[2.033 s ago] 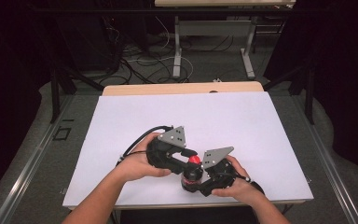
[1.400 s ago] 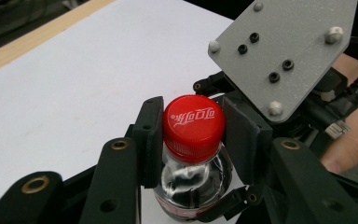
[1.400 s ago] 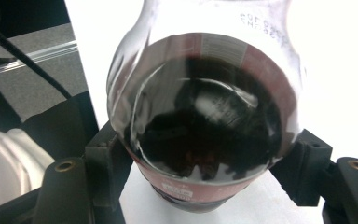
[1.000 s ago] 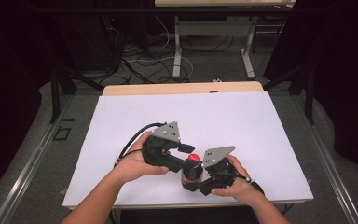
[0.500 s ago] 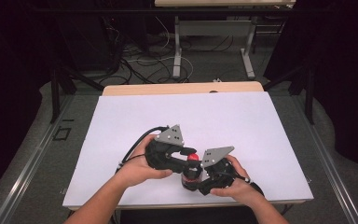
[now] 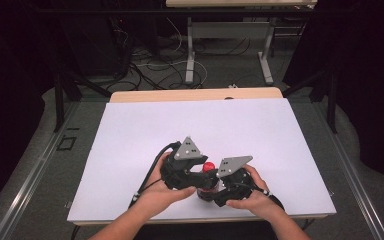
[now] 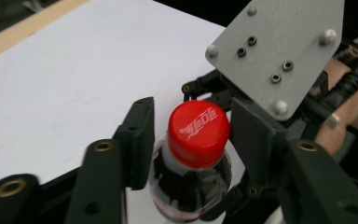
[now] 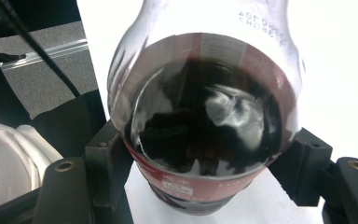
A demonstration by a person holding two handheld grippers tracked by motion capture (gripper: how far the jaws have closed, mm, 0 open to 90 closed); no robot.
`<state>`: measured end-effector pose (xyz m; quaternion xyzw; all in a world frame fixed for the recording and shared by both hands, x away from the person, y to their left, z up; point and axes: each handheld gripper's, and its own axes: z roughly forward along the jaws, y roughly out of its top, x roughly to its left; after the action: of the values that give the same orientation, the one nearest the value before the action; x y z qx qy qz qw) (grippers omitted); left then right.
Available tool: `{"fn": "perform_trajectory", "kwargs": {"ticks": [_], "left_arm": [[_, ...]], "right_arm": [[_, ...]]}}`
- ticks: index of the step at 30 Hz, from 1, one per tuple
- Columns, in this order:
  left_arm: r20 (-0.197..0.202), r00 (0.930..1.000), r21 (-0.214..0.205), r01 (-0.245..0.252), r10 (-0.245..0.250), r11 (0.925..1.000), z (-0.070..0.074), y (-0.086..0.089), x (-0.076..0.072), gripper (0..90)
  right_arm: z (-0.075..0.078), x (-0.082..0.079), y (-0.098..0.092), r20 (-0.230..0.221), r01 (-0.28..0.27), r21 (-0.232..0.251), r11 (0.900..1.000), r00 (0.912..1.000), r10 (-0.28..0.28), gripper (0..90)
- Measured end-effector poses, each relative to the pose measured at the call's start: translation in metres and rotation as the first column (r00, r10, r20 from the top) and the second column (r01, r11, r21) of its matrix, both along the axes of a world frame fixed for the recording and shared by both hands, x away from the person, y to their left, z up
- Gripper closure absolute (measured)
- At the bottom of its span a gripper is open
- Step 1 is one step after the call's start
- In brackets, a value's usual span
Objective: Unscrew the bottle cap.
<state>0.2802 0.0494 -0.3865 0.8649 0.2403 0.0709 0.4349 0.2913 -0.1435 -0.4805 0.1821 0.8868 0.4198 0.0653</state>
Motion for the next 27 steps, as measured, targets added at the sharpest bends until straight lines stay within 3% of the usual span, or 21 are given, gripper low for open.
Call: {"fn": "perform_trajectory", "kwargs": {"ticks": [2,4,5,6,7,8,9,11,12,13,14,16,19,22,23,24,27], "left_arm": [[-0.02,0.9959,-0.014,0.088,-0.088,0.9961,0.004,0.007,0.006,48.0],[0.019,0.9886,0.011,0.149,-0.15,0.9887,0.006,0.012,0.011,46.8],[0.018,0.9822,0.021,0.187,-0.187,0.9822,0.008,0.014,0.013,46.8],[0.004,0.968,0.028,0.251,-0.251,0.9677,0.008,0.016,0.018,46.9],[-0.013,0.9486,0.036,0.316,-0.316,0.9479,0.007,0.017,0.02,46.7],[-0.012,0.9337,0.053,0.358,-0.358,0.9322,0.006,0.017,0.023,46.7],[-0.016,0.928,0.058,0.372,-0.372,0.9262,0.005,0.017,0.025,46.7],[-0.016,0.9081,0.072,0.418,-0.419,0.9053,0.004,0.017,0.029,48.0],[-0.017,0.9024,0.058,0.431,-0.431,0.9006,0.003,0.017,0.031,48.9],[-0.027,0.8886,0.047,0.459,-0.458,0.8873,0.003,0.016,0.033,52.1],[-0.027,0.8886,0.047,0.459,-0.458,0.8873,0.003,0.016,0.033,52.5],[-0.027,0.879,0.053,0.477,-0.476,0.8773,0.002,0.014,0.033,58.5],[-0.026,0.8884,0.05,0.459,-0.458,0.887,0.001,0.013,0.033,60.8],[-0.011,0.9092,0.055,0.416,-0.416,0.9076,0.0,0.013,0.03,61.1],[-0.005,0.9179,0.059,0.396,-0.397,0.9162,0.0,0.013,0.029,61.1],[-0.004,0.935,0.056,0.354,-0.355,0.9334,0.0,0.013,0.026,61.2],[0.007,0.9693,0.064,0.245,-0.246,0.9674,-0.001,0.008,0.018,61.3]], "right_arm": [[0.0,-0.001,0.0,-0.016,0.002,0.014,0.9999,0.9999,-0.002,29.0],[-0.001,-0.002,0.002,-0.012,-0.017,0.011,0.9998,0.9998,0.017,29.0],[-0.001,-0.002,0.002,-0.012,-0.017,0.011,0.9998,0.9998,0.017,29.0],[-0.001,-0.002,0.003,-0.01,-0.029,0.012,0.9995,0.9995,0.029,29.0],[-0.001,-0.004,0.004,-0.02,-0.034,0.011,0.9994,0.9992,0.034,29.0],[-0.001,-0.003,0.004,-0.006,-0.052,0.014,0.9985,0.9986,0.053,29.0],[-0.001,-0.003,0.004,-0.006,-0.052,0.014,0.9985,0.9986,0.053,29.0],[-0.001,-0.004,0.005,-0.005,-0.072,0.013,0.9973,0.9974,0.072,29.0],[-0.001,-0.005,0.006,-0.007,-0.074,0.015,0.9971,0.9972,0.074,29.0],[-0.001,-0.006,0.006,-0.018,-0.091,0.015,0.9958,0.9957,0.091,28.9],[-0.001,-0.006,0.006,-0.018,-0.091,0.015,0.9958,0.9957,0.091,28.9],[-0.002,-0.007,0.008,-0.006,-0.098,0.01,0.9952,0.9952,0.098,28.9],[-0.002,-0.007,0.008,-0.016,-0.096,0.015,0.9952,0.9952,0.097,29.0],[-0.002,-0.005,0.007,-0.014,-0.081,0.004,0.9967,0.9966,0.081,29.0],[-0.002,-0.005,0.007,-0.014,-0.081,0.004,0.9967,0.9966,0.081,29.0],[-0.002,-0.005,0.006,-0.013,-0.072,0.002,0.9974,0.9973,0.072,29.0],[-0.003,-0.002,0.005,-0.014,-0.039,-0.003,0.9992,0.9991,0.039,29.0]]}}
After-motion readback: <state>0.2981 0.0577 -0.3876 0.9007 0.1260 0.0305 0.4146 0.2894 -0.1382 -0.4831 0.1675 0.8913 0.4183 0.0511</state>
